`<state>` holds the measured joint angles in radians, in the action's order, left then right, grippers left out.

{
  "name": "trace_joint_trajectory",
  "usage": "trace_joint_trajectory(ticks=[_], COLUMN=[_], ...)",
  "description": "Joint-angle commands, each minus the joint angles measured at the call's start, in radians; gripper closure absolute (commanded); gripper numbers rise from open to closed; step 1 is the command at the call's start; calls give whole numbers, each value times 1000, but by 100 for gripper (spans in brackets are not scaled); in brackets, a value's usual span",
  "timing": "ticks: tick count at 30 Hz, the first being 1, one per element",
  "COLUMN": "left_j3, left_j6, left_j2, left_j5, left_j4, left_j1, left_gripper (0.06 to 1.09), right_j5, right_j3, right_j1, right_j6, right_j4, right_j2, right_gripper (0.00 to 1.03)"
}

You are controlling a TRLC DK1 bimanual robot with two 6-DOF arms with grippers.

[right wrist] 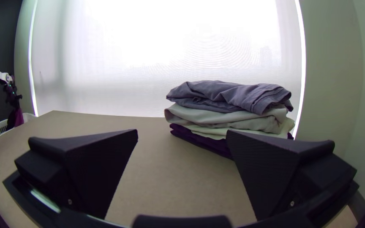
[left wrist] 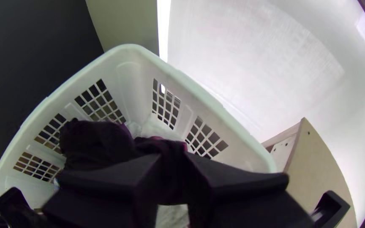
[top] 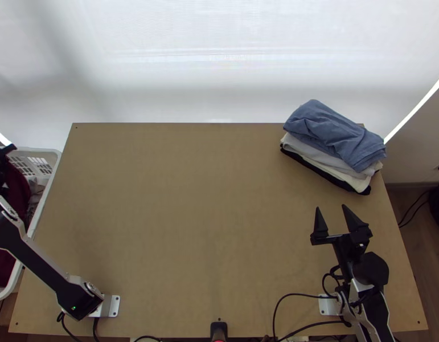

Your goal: Fold the t-shirt

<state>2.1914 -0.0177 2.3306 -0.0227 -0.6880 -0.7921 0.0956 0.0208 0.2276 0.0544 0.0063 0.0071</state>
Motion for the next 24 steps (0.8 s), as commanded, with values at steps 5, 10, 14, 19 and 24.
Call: trace_joint_trajectory(ticks=[5,10,14,19,24], left_j3=[21,13,-1,-2,-10], left_j6=[-5,-142,-206,-266,-307], left_j2=[-88,-132,-129,-82,-8], left_j5=[-11,-11,-11,7,83], left_j4=[12,-53,-142,-248,-363], left_j1=[-1,-52,-139,-237,-295], left_gripper=[11,11,12,12,12], right_j5=[0,0,0,0,0], right_j3=[-15,-13,-13,-15,-13], right_j1=[-2,-2,-2,-2,-2], right_j6=[-7,-7,-7,-7,-7], right_j4=[-3,-3,-3,-3,-3], right_j2=[-9,-9,-9,-9,-9], right_gripper=[5,4,4,4,5])
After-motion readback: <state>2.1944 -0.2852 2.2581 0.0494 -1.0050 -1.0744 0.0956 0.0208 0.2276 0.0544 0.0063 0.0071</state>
